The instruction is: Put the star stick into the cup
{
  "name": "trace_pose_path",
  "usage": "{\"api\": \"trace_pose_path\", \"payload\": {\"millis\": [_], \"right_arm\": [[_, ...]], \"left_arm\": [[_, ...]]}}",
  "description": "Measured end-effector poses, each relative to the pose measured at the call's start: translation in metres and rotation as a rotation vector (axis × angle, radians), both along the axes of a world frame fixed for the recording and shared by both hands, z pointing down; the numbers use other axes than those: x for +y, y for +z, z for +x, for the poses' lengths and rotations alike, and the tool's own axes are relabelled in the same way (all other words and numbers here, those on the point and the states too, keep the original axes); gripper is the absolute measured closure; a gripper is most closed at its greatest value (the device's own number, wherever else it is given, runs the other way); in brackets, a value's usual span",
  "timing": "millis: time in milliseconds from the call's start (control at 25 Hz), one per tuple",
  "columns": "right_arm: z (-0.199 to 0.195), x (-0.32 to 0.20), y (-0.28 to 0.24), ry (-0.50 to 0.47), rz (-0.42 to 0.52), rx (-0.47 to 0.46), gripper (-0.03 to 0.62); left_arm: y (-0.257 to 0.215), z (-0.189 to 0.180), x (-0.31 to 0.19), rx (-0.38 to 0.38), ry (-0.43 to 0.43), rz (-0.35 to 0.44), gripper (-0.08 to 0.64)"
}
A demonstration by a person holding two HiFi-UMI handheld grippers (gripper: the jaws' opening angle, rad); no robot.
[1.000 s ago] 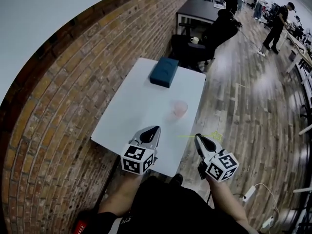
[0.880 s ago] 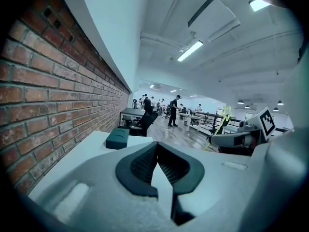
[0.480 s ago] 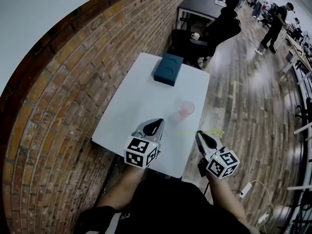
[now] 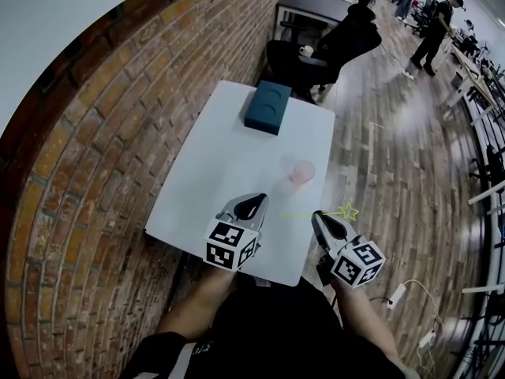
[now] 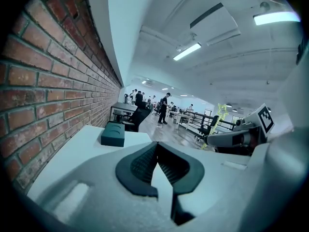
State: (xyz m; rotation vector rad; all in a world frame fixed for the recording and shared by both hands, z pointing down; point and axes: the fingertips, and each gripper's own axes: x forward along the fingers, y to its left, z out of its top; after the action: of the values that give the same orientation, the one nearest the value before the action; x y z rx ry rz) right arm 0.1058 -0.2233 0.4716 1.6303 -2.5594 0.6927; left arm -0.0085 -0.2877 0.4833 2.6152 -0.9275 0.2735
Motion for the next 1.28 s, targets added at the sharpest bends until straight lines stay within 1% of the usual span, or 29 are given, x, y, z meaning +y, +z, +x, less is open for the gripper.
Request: {"api": "trace_pose_path", "payload": {"millis": [80,200,400,680,840,1000,1280], "right_arm": [[0.012,-0.01,0.0,0.012,0.004,0.01,0.575],[0.031,-0.03,0.001,0.013,0.013,0.025,0.575],[0.06,-0.064,0.007,0.01,0.006,0.022,0.575],[0.098,-0.114,0.02,0.002,-0.012,0.021,0.575],[0.107,-0.135,0.029,-0.015,-0.03,0.025,0.575],[0.106,-0.153,0.041,-0.044,-0.055,0.031,0.575],[0.107,-0.177,0.084,-0.083,-0.124,0.07,0.575]], "left_arm": [[0.003,0.005,-0.008,-0.012,0.002,0.003,0.554],[0.005,0.009,-0.027,-0.025,-0.02,0.004,0.554],[0.011,0.02,-0.055,-0.041,-0.063,-0.018,0.554],[0.026,0.044,-0.09,-0.051,-0.089,-0.055,0.554],[0.036,0.054,-0.103,-0.056,-0.097,-0.076,0.554],[0.041,0.059,-0.114,-0.062,-0.106,-0.088,0.554],[0.053,0.064,-0.125,-0.076,-0.12,-0.11,0.554]]}}
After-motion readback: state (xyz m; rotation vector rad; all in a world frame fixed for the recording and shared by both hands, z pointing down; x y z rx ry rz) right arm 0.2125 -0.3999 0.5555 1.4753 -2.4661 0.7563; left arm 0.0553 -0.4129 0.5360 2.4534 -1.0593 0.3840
